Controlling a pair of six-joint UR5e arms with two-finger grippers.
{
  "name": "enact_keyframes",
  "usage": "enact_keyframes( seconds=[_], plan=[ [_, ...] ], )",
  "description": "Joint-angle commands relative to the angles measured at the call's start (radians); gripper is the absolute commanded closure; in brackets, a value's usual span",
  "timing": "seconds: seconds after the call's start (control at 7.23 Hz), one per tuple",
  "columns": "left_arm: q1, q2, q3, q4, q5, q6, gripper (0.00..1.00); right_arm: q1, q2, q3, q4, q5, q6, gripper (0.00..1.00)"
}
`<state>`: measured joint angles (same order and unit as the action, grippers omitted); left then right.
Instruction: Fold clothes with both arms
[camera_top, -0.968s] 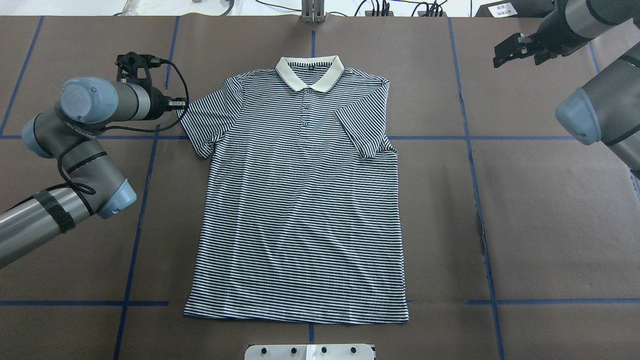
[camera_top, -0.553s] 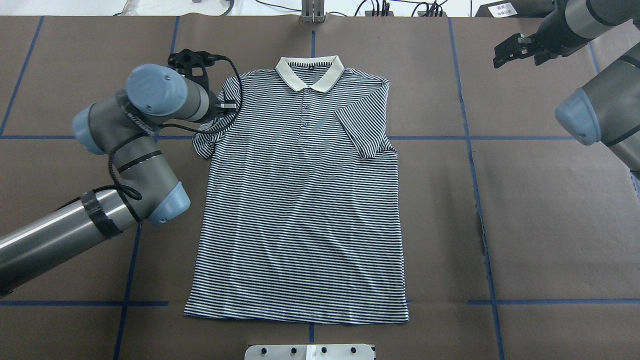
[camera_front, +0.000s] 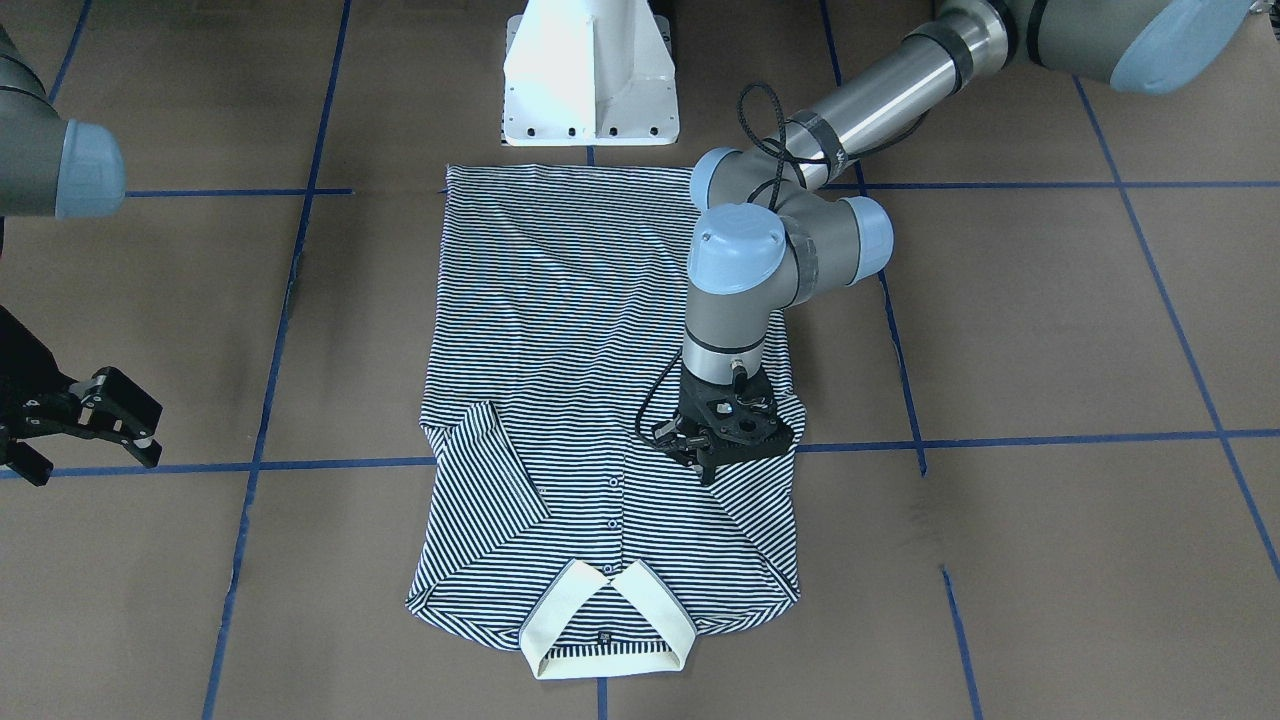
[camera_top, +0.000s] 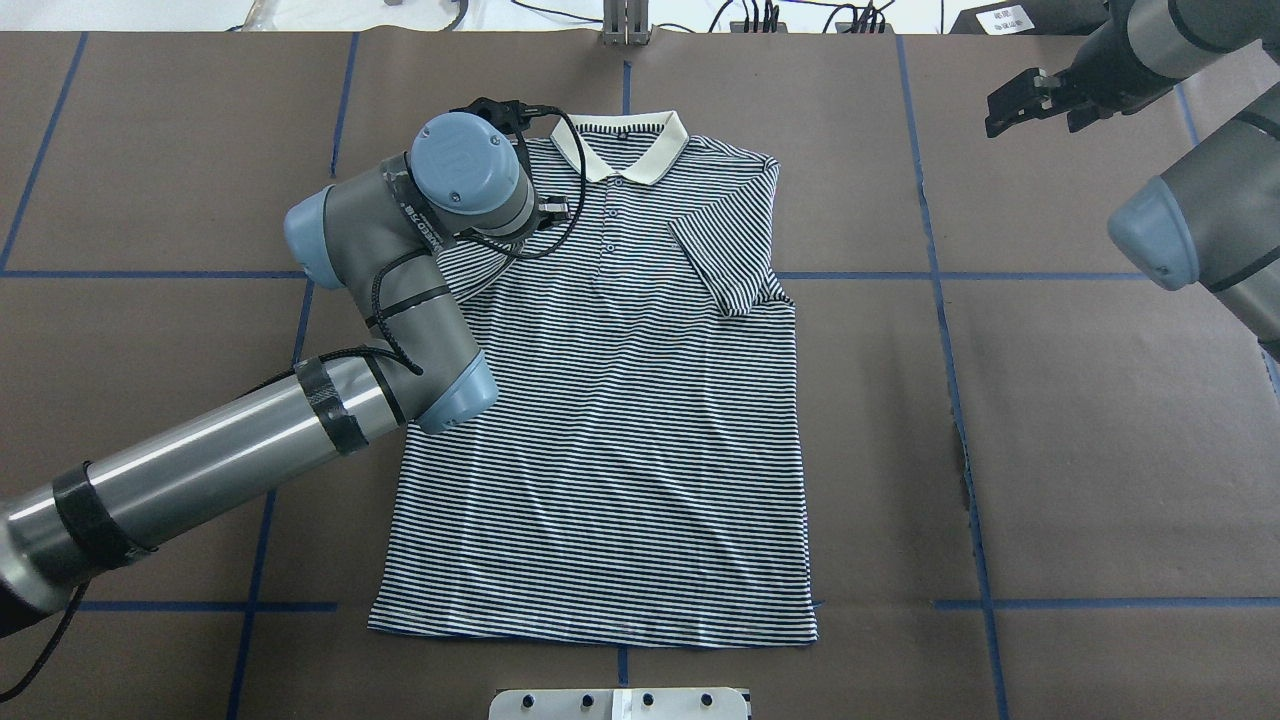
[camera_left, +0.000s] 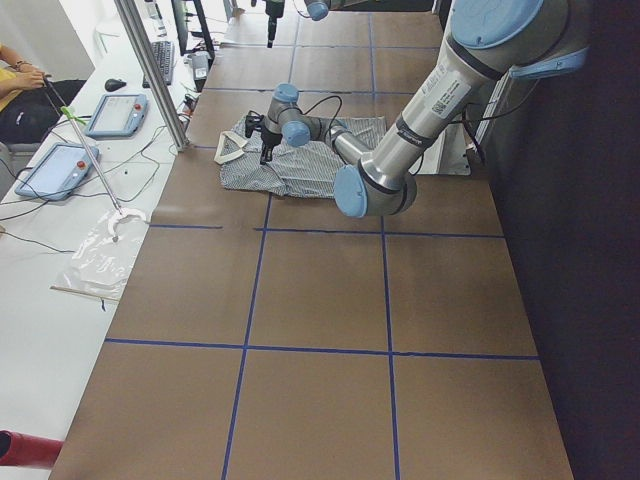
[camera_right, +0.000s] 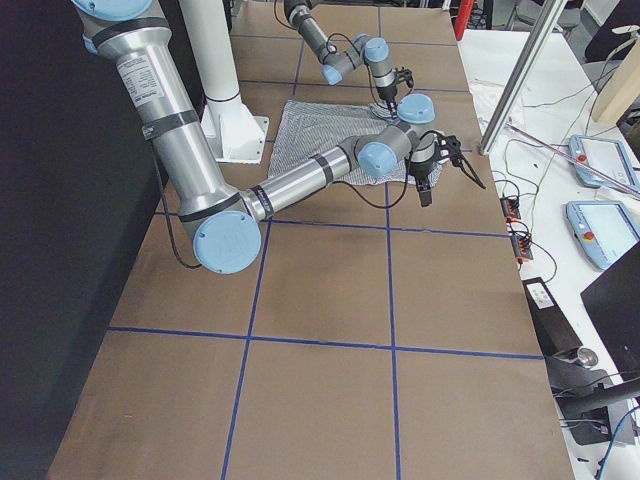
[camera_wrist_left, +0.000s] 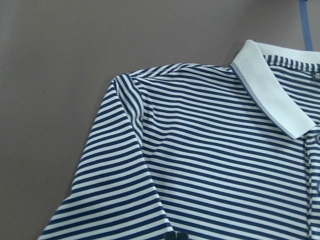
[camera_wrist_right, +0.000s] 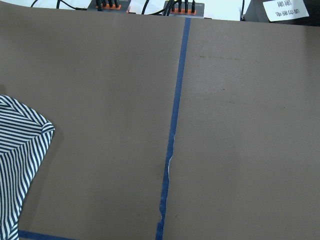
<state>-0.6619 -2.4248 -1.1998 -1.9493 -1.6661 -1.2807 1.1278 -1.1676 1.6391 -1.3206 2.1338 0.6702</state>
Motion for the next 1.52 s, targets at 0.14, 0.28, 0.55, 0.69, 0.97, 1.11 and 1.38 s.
enact_keyframes(
  seconds=[0.14, 0.28, 0.55, 0.69, 0.97, 1.11, 1.38],
  plan=[
    [-0.001, -0.026, 0.010, 0.004, 0.000, 0.111, 0.01, -0.002, 0.003, 0.002, 0.001, 0.002, 0.000, 0.00],
    [-0.001, -0.019, -0.027, 0.003, -0.001, 0.168, 0.00, -0.011, 0.008, 0.014, 0.001, 0.000, 0.029, 0.00],
    [-0.004, 0.094, -0.219, 0.016, -0.079, 0.228, 0.00, -0.133, 0.006, 0.080, 0.000, -0.014, 0.164, 0.00],
    [-0.004, 0.196, -0.363, 0.027, -0.081, 0.263, 0.00, -0.210, 0.002, 0.140, -0.003, -0.076, 0.274, 0.00],
    [0.004, 0.321, -0.591, 0.099, -0.093, 0.271, 0.00, -0.433, -0.013, 0.285, -0.015, -0.260, 0.566, 0.00],
    [0.008, 0.427, -0.697, 0.093, -0.119, 0.265, 0.00, -0.585, -0.048, 0.353, -0.017, -0.402, 0.692, 0.00],
    [0.091, 0.580, -0.826, 0.087, -0.116, 0.229, 0.00, -0.849, -0.086, 0.526, -0.233, -0.610, 0.892, 0.01]
  ],
)
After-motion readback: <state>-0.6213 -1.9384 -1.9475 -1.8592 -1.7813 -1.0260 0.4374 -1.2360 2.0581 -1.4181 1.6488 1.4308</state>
